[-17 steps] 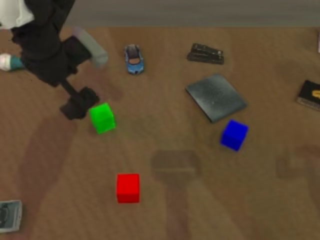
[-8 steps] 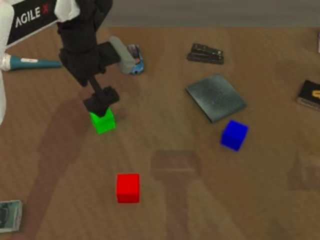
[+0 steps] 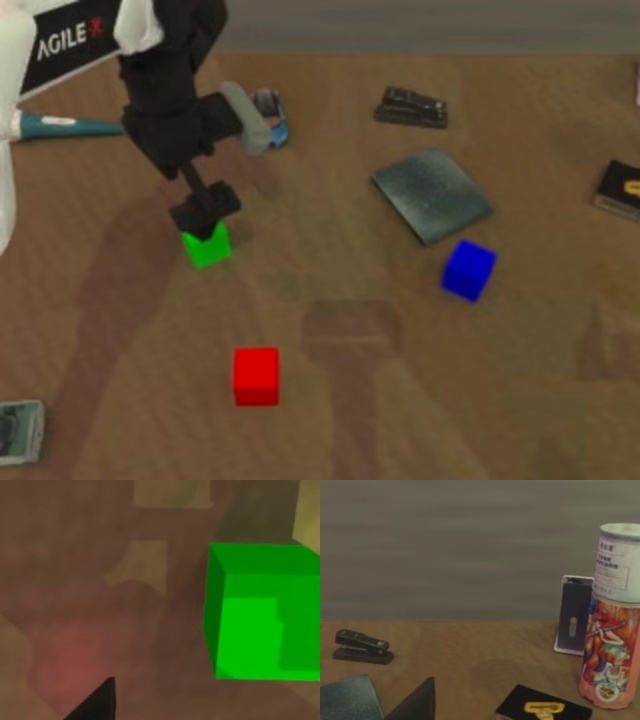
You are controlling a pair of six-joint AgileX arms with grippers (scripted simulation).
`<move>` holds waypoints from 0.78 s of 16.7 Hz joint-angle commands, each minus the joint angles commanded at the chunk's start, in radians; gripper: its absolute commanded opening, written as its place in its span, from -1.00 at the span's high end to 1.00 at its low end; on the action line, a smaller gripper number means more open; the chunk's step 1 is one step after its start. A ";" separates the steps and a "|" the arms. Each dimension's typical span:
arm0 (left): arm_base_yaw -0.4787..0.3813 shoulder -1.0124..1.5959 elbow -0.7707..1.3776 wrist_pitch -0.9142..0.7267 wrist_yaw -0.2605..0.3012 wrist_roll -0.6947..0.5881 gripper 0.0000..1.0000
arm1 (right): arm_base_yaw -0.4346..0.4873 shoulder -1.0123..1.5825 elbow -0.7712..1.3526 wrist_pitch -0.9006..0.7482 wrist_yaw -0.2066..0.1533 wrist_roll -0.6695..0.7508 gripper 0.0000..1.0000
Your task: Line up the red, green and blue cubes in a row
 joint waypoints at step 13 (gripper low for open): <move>-0.001 0.078 -0.133 0.215 0.001 0.000 -0.55 | 0.000 0.000 0.000 0.000 0.000 0.000 -1.00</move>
